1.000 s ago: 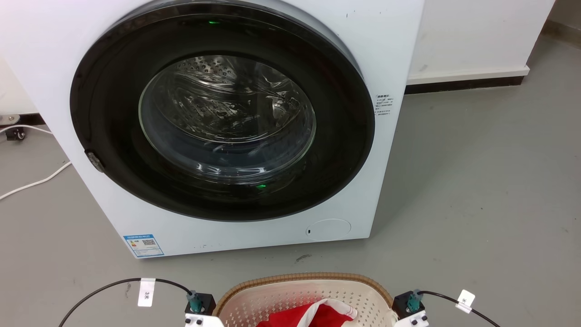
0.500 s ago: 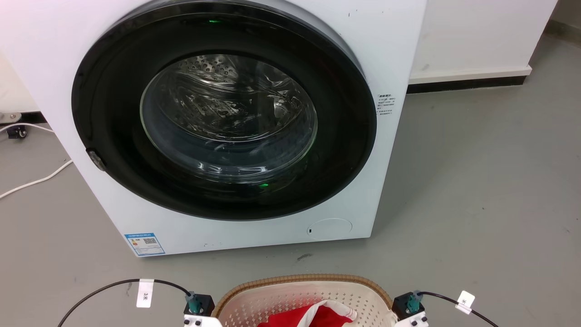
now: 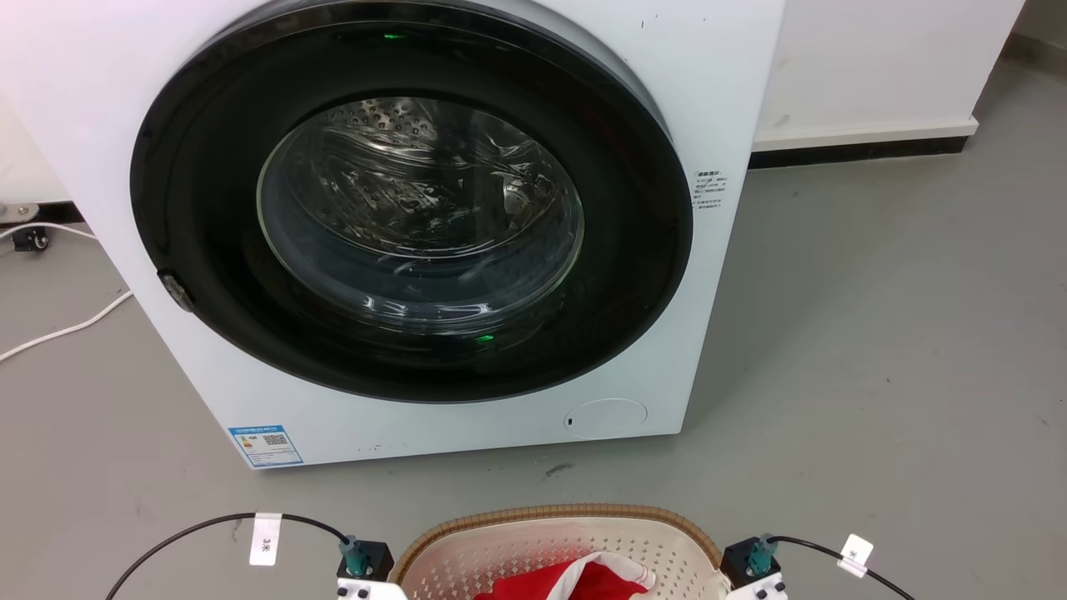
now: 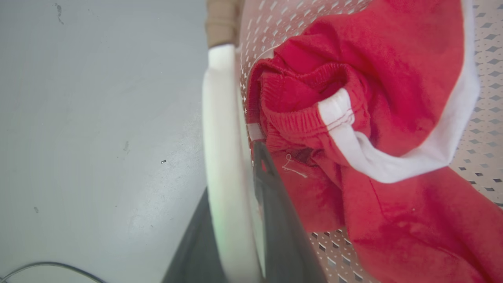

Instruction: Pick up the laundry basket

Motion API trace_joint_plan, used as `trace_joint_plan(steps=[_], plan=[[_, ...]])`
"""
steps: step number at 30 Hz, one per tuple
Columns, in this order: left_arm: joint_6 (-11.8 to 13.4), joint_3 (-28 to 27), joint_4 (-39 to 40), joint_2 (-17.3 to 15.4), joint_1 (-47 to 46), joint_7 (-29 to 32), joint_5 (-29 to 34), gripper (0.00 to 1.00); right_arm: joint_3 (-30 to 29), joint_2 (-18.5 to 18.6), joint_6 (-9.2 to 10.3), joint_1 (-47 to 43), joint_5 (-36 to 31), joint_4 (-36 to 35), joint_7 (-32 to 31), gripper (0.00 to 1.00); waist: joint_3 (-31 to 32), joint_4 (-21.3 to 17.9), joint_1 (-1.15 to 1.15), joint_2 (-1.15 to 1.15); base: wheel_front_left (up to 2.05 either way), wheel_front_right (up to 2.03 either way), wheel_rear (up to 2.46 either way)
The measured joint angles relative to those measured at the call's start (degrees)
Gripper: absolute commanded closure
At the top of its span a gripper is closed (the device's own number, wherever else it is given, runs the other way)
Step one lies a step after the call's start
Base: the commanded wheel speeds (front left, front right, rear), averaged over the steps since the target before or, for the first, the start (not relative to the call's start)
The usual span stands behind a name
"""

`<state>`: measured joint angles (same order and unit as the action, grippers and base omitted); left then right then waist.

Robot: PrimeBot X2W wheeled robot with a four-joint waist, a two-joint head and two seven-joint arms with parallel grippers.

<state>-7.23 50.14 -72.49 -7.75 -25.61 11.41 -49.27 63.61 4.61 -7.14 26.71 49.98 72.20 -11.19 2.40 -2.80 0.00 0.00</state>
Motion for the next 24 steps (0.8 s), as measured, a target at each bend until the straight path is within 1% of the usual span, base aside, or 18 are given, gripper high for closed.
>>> trace_joint_plan(steps=[24], plan=[[0.0,2.64,-0.4,0.02,-0.48,-0.36,-3.0,1.0,2.98,0.24,0.0,0.52,3.12,0.36,0.13,1.0,-0.04,0.13,0.0,0.0,0.0,0.0,0.0]])
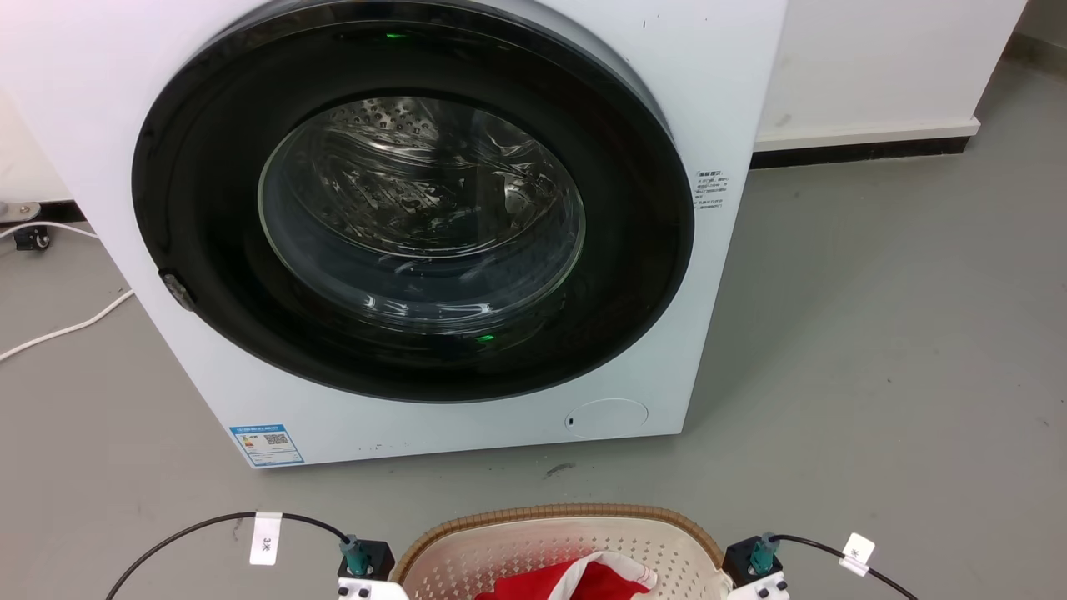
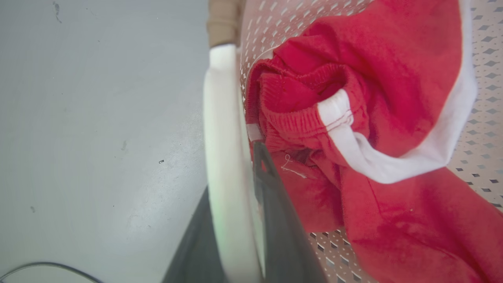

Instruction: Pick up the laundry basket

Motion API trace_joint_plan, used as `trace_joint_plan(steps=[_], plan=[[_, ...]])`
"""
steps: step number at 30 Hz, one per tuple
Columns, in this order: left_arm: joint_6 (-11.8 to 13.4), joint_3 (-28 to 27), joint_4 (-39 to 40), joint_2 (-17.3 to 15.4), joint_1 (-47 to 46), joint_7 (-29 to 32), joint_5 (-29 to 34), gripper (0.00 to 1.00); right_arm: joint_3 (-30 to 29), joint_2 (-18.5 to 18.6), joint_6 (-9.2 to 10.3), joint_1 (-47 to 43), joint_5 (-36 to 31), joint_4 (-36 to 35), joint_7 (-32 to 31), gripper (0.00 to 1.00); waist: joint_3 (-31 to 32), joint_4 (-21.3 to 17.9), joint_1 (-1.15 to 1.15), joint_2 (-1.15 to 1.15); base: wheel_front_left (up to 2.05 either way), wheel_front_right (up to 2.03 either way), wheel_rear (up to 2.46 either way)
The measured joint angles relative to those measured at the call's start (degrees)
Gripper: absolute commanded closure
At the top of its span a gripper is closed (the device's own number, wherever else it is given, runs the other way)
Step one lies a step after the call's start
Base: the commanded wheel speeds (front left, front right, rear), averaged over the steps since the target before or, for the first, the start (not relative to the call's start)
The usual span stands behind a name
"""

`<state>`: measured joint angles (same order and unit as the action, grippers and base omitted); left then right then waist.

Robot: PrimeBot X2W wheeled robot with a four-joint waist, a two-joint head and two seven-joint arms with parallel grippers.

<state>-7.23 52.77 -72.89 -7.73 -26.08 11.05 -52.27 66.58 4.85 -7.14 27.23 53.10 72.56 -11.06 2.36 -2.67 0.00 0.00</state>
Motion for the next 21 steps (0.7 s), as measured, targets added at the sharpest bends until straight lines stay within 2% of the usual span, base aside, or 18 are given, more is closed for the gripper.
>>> trace_joint_plan(steps=[21], plan=[[0.0,2.01,-0.33,0.0,-0.06,-0.48,-2.01,1.0,2.18,0.08,0.0,0.22,2.41,0.23,0.16,1.0,0.09,-0.09,0.0,0.0,0.0,0.0,0.0]])
